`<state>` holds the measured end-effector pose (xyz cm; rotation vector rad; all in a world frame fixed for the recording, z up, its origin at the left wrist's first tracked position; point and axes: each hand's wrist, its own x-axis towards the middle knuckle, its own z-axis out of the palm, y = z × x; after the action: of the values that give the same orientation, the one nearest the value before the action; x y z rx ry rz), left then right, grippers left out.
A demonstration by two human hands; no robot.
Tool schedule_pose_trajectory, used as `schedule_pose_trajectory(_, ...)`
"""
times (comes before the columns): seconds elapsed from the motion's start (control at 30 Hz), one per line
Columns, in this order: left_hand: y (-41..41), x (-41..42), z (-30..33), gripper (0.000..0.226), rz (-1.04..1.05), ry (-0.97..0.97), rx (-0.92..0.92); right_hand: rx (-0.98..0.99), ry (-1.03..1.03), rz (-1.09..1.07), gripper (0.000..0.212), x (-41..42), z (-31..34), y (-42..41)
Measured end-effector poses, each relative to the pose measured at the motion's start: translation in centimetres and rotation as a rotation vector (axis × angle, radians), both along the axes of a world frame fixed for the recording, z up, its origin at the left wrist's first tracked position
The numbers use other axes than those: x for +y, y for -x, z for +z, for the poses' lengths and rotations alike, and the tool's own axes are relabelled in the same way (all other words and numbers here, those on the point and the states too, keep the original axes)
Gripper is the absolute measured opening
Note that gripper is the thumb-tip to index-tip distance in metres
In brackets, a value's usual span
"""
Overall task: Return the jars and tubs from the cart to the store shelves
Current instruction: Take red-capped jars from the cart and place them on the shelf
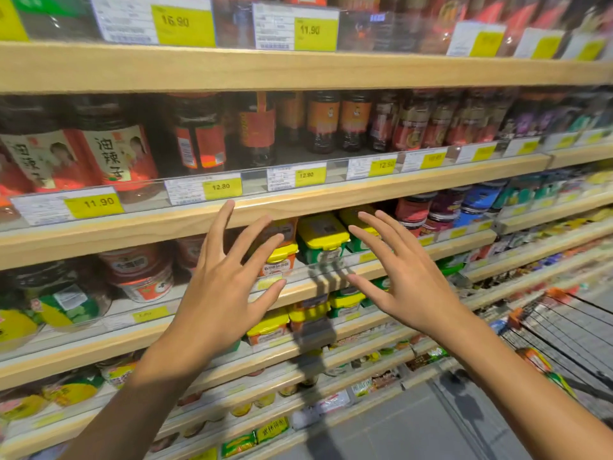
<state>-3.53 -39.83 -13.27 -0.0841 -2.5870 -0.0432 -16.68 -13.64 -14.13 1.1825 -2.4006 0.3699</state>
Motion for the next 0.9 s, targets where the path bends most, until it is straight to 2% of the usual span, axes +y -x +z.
schedule_pose_trajectory(0.13,1.1,1.8,-0.3,0.055,-0.038,-0.037,0.009,-0.016,-0.005,-0.034,0.069,2.7,-0.2,-0.1)
schedule_pose_trajectory(0.23,1.9,3.7,-0.6,0.054,-0.095,0.004,-0.013,-0.030,-0.010,-0.045,0.069,4.7,-0.5,0.2)
schedule_pose_trajectory(0.47,3.9,11.2,-0.5,0.053,-0.172,0.020,-0.015,-0.050,0.041,-0.052,0.068,12.4,-1.1,0.5)
schedule_pose_trajectory(0.63,6.9,21.3,-0.6,0.055,-0.250,0.040,-0.041,-0.087,0.072,-0.136,0.069,22.5,-1.6,0.5)
schedule_pose_trajectory(0.9,12.7,40.1,-2.6,0.057,-0.509,0.049,-0.105,-0.131,0.125,-0.403,0.069,41.4,-3.4,-1.5)
